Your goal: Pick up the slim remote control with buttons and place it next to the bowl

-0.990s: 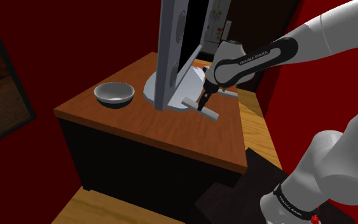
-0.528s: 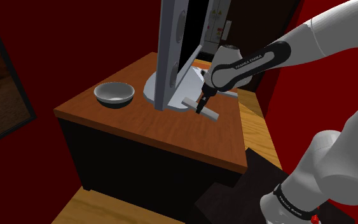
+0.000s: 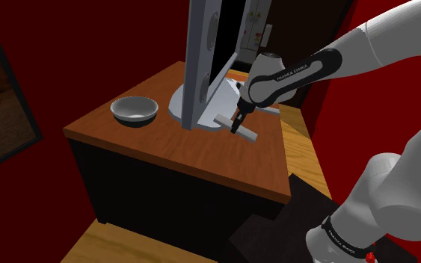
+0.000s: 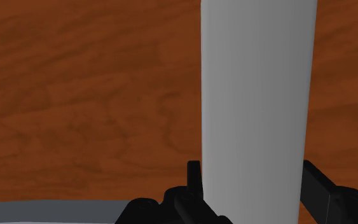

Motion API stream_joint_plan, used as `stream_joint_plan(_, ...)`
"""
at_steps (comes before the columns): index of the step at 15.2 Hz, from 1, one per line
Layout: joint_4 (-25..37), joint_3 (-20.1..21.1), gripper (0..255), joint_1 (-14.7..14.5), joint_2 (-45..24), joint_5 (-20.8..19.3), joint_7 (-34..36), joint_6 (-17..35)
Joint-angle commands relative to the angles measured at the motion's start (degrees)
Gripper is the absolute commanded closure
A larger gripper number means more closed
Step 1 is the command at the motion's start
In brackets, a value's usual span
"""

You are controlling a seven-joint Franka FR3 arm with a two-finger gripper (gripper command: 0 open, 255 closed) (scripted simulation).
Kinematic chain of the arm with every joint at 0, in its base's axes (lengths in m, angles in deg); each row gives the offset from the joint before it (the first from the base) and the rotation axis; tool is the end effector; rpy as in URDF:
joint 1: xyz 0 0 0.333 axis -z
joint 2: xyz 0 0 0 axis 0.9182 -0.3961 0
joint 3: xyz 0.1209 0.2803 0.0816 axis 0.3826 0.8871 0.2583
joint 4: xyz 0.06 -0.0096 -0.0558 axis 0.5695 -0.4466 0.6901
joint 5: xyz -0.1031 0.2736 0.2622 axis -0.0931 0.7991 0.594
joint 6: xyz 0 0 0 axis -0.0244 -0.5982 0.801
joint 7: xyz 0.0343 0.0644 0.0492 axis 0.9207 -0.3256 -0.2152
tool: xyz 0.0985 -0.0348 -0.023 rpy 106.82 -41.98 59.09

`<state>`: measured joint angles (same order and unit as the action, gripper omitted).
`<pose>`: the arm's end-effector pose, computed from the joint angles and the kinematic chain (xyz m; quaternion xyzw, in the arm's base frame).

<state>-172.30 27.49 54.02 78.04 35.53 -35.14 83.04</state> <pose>0.4981 -0.0474 0.3476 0.9784 0.1892 0.0813 0.0195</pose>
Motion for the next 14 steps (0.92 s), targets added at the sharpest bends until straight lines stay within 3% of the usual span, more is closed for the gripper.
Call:
stream_joint_plan(1, 0.01, 0.0, 255, 0.0, 0.01, 0.0, 0.0, 0.01)
stream_joint_plan(5, 0.0, 0.0, 255, 0.0, 0.01, 0.0, 0.0, 0.02)
stream_joint_plan(14, 2.93, 0.38, 255, 0.19, 4.57, -1.96, 1.46, -7.29)
